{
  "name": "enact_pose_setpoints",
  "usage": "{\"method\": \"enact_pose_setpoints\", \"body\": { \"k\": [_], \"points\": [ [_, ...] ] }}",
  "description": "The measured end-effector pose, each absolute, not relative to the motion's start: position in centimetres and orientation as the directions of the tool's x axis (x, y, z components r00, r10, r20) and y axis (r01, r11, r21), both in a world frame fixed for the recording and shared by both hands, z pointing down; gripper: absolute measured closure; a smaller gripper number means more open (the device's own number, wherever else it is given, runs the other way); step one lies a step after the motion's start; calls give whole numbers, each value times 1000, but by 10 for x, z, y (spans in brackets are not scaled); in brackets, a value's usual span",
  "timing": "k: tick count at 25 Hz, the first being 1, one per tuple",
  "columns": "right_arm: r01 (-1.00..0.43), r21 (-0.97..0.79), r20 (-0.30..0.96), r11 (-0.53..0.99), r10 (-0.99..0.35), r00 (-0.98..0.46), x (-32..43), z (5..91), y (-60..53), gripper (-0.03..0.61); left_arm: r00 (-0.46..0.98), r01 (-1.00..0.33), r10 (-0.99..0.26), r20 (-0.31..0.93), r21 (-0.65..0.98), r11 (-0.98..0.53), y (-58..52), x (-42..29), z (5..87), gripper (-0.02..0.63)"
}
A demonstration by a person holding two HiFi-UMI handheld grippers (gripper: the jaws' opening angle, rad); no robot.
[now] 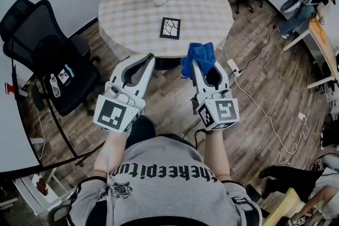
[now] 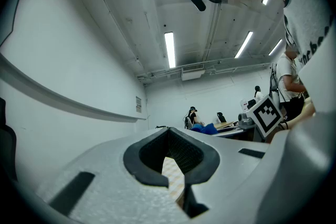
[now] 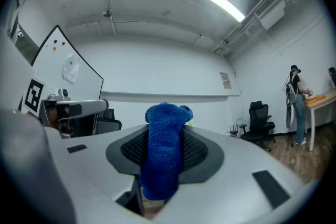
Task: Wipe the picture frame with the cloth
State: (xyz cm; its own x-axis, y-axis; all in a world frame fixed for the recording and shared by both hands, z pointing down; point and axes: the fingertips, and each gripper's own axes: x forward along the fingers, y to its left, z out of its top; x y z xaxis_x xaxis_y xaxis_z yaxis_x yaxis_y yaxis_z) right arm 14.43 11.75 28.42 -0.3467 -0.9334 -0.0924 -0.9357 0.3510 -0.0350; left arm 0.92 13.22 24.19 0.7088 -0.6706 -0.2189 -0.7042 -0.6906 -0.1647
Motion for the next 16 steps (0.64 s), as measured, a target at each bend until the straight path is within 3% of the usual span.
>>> {"method": "enact_pose_setpoints", "body": {
  "k": [16],
  "points": [
    [-936,-25,-115,352,-931,-347,149,276,127,433,713,-700,-660,-236,-174,-693,141,15,236,597]
  ]
}}
